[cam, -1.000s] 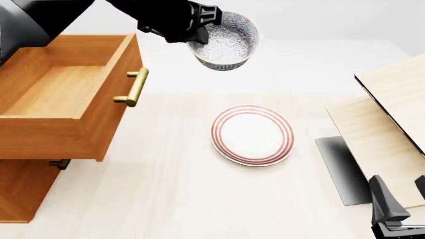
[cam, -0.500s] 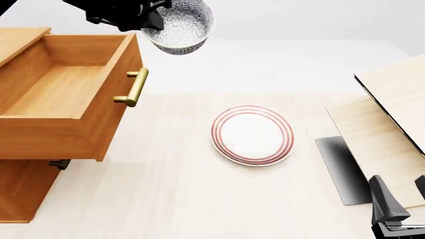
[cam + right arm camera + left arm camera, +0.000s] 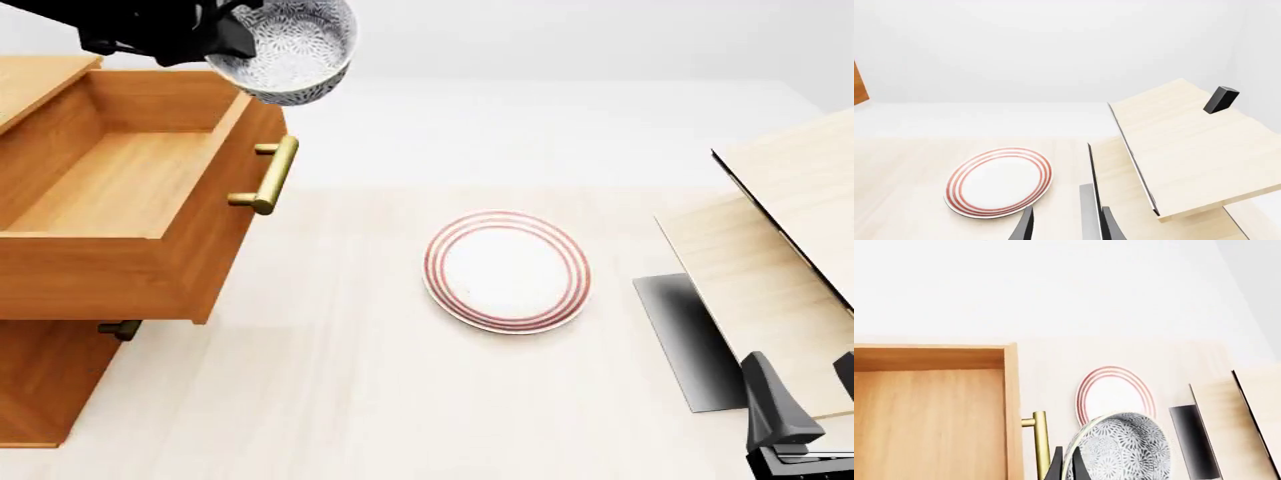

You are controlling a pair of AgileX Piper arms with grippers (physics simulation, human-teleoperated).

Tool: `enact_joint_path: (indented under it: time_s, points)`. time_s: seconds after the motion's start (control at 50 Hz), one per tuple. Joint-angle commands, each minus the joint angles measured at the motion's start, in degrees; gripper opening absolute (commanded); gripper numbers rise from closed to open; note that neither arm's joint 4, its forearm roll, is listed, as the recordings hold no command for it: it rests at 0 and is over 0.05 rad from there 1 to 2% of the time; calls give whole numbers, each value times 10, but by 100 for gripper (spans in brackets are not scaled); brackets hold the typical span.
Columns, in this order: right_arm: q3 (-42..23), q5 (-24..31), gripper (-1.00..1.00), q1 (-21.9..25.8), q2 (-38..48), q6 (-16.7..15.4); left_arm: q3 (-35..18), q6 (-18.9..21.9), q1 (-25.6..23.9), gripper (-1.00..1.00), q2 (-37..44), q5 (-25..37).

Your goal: Open the top drawer of the cabinet and put the bowl in it.

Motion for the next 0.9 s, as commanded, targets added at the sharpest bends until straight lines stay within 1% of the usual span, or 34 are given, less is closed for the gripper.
enact_joint_path:
  time_s: [0.02,0.18,0.32,0.38,0.4,0.6,0.7,0.78,0.86,0.9]
  points:
    - [0,-1,100,0,0,0,32,-12,30,-100,-46,0]
    - [0,-1,100,0,0,0,45,-15,42,-100,-59,-2]
    - [0,-1,100,0,0,0,63,-25,58,-100,-74,-6]
    - [0,-1,100,0,0,0,76,-26,68,-100,-85,-7]
    - [0,-1,100,0,0,0,83,-32,71,-100,-90,-10]
    - [0,-1,100,0,0,0,107,-36,98,-100,-118,-10]
    - [0,-1,100,0,0,-1,128,-50,117,-100,-140,-13]
    - [0,-1,100,0,0,0,136,-57,121,-100,-150,-15]
    - [0,-1,100,0,0,0,131,-57,133,-100,-158,-7]
    - [0,-1,100,0,0,0,138,-62,139,-100,-164,-9]
